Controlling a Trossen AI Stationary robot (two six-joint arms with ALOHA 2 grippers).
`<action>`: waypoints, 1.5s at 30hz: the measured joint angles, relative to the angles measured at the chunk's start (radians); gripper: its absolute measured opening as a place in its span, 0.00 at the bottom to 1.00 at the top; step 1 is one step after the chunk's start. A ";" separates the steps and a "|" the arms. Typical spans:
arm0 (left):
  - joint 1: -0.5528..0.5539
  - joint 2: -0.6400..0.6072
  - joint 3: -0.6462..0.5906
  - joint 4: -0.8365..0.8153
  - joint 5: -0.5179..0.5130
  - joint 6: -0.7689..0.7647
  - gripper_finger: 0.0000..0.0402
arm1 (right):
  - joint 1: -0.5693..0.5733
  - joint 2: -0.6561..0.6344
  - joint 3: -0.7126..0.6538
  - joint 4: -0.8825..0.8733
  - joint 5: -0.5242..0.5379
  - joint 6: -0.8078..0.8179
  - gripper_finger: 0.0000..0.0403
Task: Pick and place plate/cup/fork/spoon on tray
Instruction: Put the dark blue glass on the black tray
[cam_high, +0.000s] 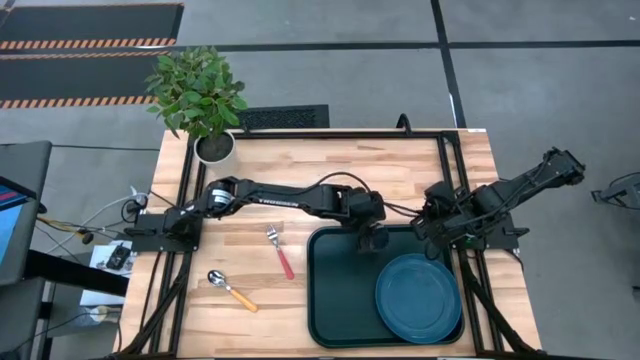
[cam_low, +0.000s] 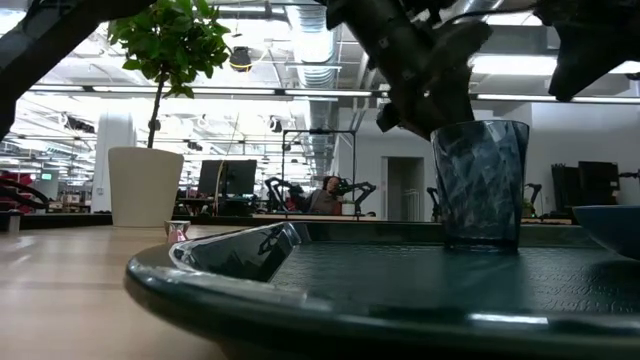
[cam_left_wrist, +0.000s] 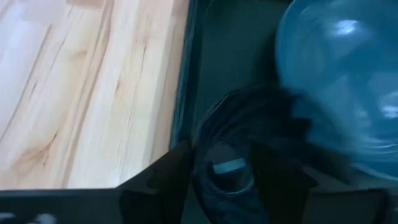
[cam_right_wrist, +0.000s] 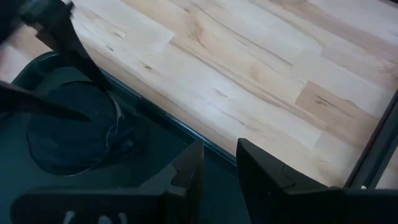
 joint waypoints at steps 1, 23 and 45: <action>0.003 -0.020 0.000 -0.003 0.011 -0.003 0.43 | 0.000 0.000 0.000 0.015 0.000 -0.022 0.30; -0.279 -0.543 -0.019 -0.415 -0.473 -0.126 0.51 | -0.230 0.259 0.000 0.424 -0.240 -0.459 0.34; -0.386 -0.570 -0.020 -0.581 -0.675 -0.267 0.51 | -0.258 0.314 0.000 0.435 -0.348 -0.499 0.41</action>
